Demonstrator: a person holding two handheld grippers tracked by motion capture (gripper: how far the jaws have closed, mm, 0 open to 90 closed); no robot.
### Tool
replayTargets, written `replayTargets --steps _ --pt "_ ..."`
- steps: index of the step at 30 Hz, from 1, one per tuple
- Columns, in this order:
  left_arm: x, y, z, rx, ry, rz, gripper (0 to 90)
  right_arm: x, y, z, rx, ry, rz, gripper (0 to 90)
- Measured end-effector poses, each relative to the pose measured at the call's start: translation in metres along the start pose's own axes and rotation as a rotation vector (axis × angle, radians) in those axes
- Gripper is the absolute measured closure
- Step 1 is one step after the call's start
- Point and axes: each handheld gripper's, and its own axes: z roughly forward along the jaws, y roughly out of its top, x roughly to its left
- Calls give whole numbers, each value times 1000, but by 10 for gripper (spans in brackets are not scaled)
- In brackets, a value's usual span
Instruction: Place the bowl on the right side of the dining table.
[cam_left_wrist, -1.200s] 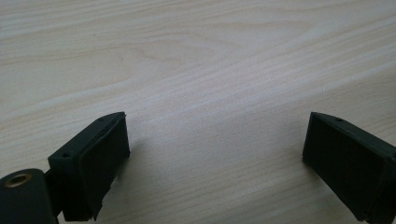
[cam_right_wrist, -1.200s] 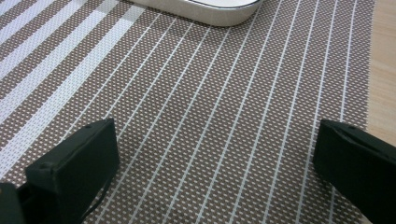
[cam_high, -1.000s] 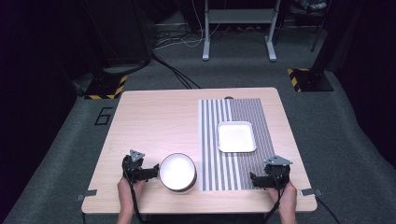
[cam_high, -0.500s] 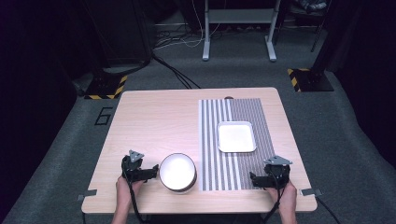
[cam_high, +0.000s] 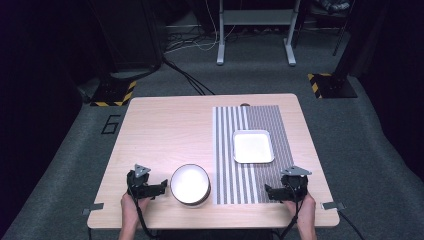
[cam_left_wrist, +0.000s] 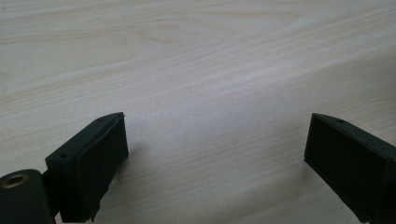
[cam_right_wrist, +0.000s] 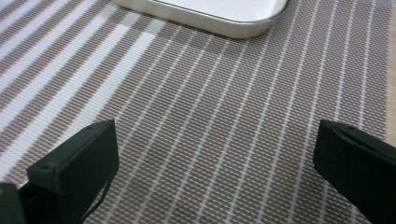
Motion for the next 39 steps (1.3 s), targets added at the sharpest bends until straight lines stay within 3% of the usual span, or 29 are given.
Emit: replayTargets --steps 9,18,39 --pt "3 -2 -14 -19 -18 -10 61 21 11 -2 -15 33 -26 0" --pt "-3 -1 -16 -23 -34 -1 62 40 25 -3 -20 67 -73 0" --pt "-13 12 -32 -65 -64 17 69 63 42 -7 -37 125 -127 1"
